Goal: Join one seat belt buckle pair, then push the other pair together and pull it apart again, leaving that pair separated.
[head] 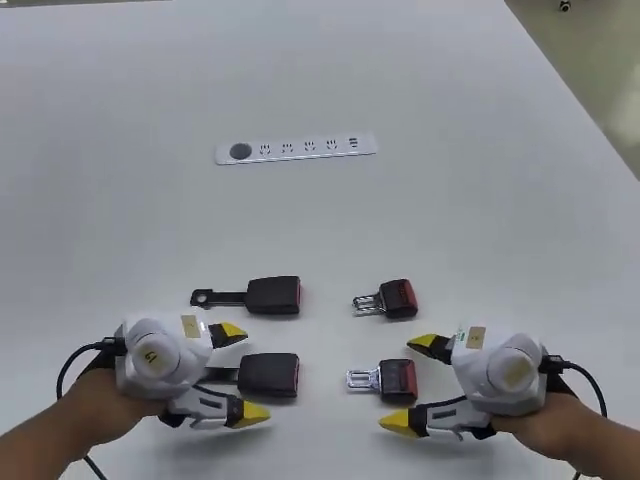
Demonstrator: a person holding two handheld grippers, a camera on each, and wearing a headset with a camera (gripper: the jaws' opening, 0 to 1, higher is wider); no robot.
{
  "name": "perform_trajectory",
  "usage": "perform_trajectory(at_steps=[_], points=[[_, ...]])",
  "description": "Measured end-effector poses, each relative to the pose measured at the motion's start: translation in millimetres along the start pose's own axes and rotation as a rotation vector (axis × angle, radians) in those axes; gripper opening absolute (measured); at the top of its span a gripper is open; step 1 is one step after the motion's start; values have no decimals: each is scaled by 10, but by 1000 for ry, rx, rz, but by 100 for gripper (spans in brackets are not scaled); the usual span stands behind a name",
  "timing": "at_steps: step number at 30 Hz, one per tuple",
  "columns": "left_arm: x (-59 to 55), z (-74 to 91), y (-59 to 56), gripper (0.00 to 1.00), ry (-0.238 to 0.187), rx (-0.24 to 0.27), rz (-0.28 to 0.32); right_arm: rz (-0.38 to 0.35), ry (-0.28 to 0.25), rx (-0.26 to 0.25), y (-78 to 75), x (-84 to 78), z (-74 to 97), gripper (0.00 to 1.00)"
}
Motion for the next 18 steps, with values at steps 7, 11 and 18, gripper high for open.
perform_trajectory(at_steps=[7, 11, 18], points=[[-65, -49, 78, 57, 18, -16, -16, 27, 17, 11, -3, -36, -23, 58], [-83, -82, 80, 51, 29, -33, -39, 58, 15, 11, -26, -40, -40, 54], [-86, -61, 135, 37, 67, -63, -87, 137, 15, 7, -26, -12, -103, 37]])
Point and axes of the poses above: the centre of the closed fingertips' face, and the gripper's own axes: z roughly backward along the fingers, y roughly to its left, x roughly out of its top, the point moved 10 cm from there along z, roughly backward along the fingers, and after that the axes turned 15 degrees about -x, right-handed, at the moved point
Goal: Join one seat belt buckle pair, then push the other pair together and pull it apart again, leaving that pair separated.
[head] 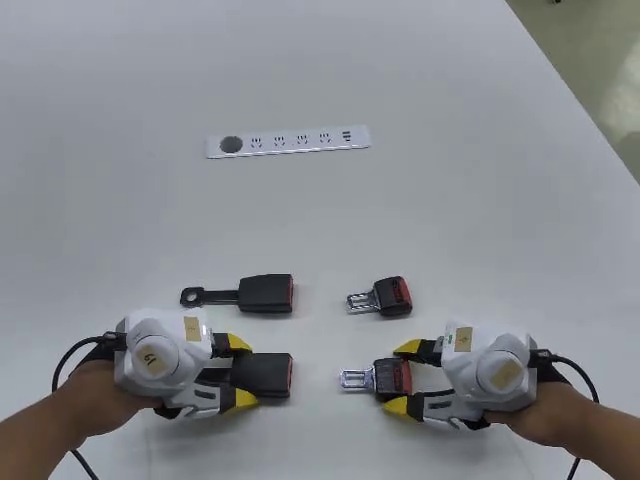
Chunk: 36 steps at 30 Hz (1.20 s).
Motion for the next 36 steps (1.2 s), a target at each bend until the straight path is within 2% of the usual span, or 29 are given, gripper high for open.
perform_trajectory(at_steps=[4, 8, 11, 14, 17, 25, 32, 36], points=[[24, 10, 24, 36, 12, -8, -3, 19, 16, 15, 13, 19, -10, 36], [37, 6, 71, 35, 57, -26, -38, 35, 37, 24, 9, 54, -9, 36], [61, -1, 93, 35, 88, -36, -52, 13, 81, 31, 0, 89, -16, 35], [77, -9, 106, 34, 105, -37, -53, 71, 108, 29, 21, 112, -14, 35], [83, -19, 107, 34, 109, -26, -30, 51, 117, 27, 11, 110, -5, 35], [96, -38, 107, 34, 122, -11, -13, 47, 140, 19, 16, 141, 6, 35], [117, -40, 84, 34, 130, -10, -10, 54, 130, 22, 3, 152, 0, 35], [137, -35, 82, 34, 145, -15, -2, 58, 126, 26, 33, 238, -77, 35]])
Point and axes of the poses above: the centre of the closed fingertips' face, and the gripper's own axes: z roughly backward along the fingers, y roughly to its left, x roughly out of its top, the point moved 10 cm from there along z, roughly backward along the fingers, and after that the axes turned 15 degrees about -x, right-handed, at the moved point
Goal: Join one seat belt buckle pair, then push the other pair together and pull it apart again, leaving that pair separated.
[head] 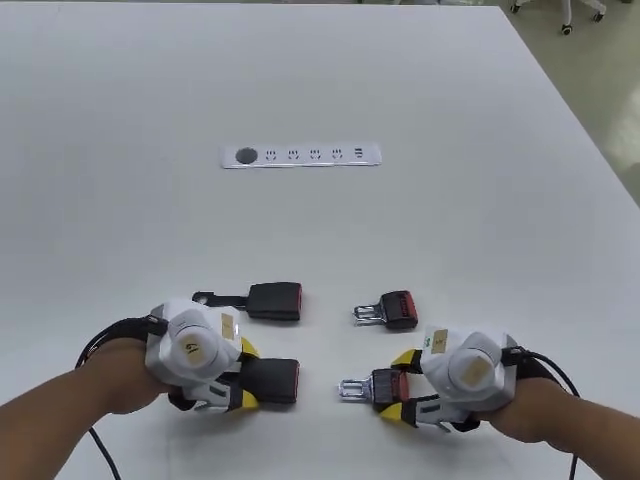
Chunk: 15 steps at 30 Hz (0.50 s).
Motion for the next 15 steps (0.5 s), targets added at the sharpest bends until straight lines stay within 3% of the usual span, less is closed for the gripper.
perform_trajectory(at_steps=[15], points=[[27, 6, -41, 34, 24, 5, 12, -19, -31, 4, 42, 293, -172, 35]])
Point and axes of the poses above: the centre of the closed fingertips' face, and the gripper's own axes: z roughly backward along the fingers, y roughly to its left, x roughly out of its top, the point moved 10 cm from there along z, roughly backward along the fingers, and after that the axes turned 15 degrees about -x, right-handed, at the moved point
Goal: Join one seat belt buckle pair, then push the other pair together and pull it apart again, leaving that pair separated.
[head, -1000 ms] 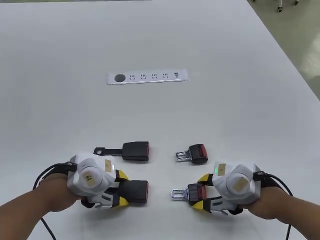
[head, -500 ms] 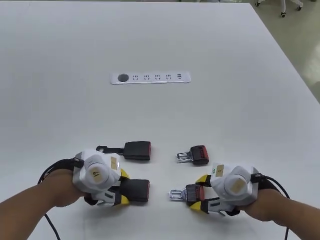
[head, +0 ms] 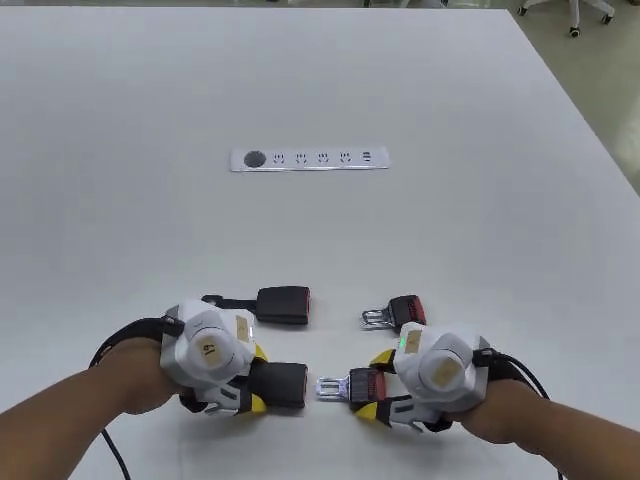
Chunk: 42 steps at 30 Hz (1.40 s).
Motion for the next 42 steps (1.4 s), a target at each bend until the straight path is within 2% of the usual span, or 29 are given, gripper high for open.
perform_trajectory(at_steps=[5, 7, 8, 9, 12, 16, 19, 20, 22, 26, 30, 39, 42], points=[[1, -6, 12, 34, 5, 3, 3, -12, -13, -1, 68, 106, -93, 35], [17, -9, 15, 34, 24, -5, -6, -17, -19, 7, 103, 193, -156, 35], [15, 0, 18, 34, 40, -10, -24, 71, 16, -7, 109, 225, -178, 35], [22, -4, 11, 34, 30, -5, -12, 42, 27, -1, 146, 214, -193, 35], [14, -8, -2, 34, 21, 3, -4, 11, 1, -2, 125, 161, -238, 35], [7, -21, -2, 33, 17, 12, 5, -13, -10, -19, 180, 222, -213, 34], [28, -30, 14, 33, 36, 4, -6, -15, -16, -19, 194, 242, -232, 34], [53, -42, 6, 33, 53, -10, -24, -14, -21, -21, 221, 296, -280, 34], [68, -46, 6, 33, 70, -8, -27, -5, -14, -25, 236, 341, -270, 34], [56, -38, -11, 33, 63, -11, -23, -20, -19, -39, 235, 324, -266, 34], [80, -26, 6, 32, 91, -17, -41, -34, -30, -48, 251, 332, -289, 34], [74, -6, 18, 31, 94, -46, -66, -7, -17, -36, 264, 382, -277, 33], [85, -6, 32, 31, 119, -61, -90, -15, -21, -32, 272, 371, -280, 32]])
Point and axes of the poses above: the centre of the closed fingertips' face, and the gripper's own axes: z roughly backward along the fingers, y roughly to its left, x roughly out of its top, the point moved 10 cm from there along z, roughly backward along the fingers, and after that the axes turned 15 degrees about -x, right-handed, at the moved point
